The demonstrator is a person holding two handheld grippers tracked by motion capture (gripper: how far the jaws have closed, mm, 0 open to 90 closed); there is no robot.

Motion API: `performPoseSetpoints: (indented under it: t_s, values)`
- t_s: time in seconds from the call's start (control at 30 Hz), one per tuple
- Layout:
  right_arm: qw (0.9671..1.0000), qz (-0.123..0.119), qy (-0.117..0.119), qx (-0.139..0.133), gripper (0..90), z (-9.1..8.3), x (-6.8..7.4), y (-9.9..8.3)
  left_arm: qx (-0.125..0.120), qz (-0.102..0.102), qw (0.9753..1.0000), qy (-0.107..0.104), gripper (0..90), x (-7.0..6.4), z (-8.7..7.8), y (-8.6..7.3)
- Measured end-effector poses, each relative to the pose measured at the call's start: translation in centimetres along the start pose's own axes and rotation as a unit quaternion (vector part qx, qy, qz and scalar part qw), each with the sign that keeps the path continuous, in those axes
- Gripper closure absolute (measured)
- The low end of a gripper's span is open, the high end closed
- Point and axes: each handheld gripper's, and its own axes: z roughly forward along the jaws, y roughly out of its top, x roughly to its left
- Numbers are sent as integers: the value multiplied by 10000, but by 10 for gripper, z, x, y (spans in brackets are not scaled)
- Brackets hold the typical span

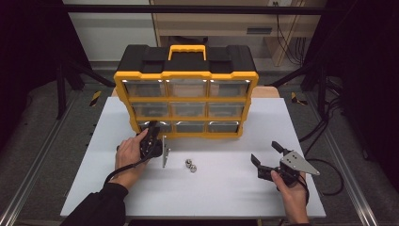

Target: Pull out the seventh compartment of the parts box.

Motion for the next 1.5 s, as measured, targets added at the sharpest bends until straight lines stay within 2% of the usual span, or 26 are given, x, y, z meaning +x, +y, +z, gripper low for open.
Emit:
performPoseSetpoints:
  t_s: [0.27, 0.3, 0.4, 0.43, 0.5, 0.73, 0.83, 0.93, 1.07, 1.23, 1.3, 1.33, 1.5]
  values:
    - [10000, -19, 8, -7, 82, 0, 0, 0, -17, -51, 10000, 77, 684, 0, 0, 0]
    - [10000, 56, 36, 10, 82, -1, 1, 1, -19, -43, 10000, 88, 689, 0, 0, 0]
    - [10000, 64, 45, 7, 82, -1, 1, 1, -25, -34, 9999, 129, 701, 0, 1, 0]
    - [10000, 58, 42, 7, 83, -1, 1, 1, 60, -23, 9999, 100, 703, 0, 0, 1]
    - [10000, 51, 39, 6, 83, -1, 1, 1, 70, -35, 9999, 112, 706, 0, 0, 1]
    - [10000, 58, 49, 6, 83, -1, 1, 1, 30, -109, 9998, 174, 723, 0, 0, 1]
    - [10000, 62, 57, -21, 83, 0, 2, 1, 83, -153, 9998, 139, 727, 0, 0, 2]
    - [9999, -62, 24, -79, 83, 0, -1, 0, 83, -237, 9996, 138, 731, 0, -1, 2]
    - [10000, -1, 36, -56, 83, 0, 1, 0, 76, -274, 9995, 98, 733, 2, -2, 1]
    - [10000, -3, 35, -54, 83, 0, 1, 0, 86, -252, 9996, 103, 741, 2, -2, 2]
    - [9999, -103, 37, -100, 83, 1, -1, 0, 88, -247, 9996, 95, 743, 2, -2, 2]
    - [10000, 35, 11, -56, 83, 0, 1, 0, 90, -237, 9996, 90, 744, 2, -3, 2]
    - [10000, -7, 37, -57, 83, 0, 1, 0, 96, -221, 9997, 70, 751, 2, -3, 2]
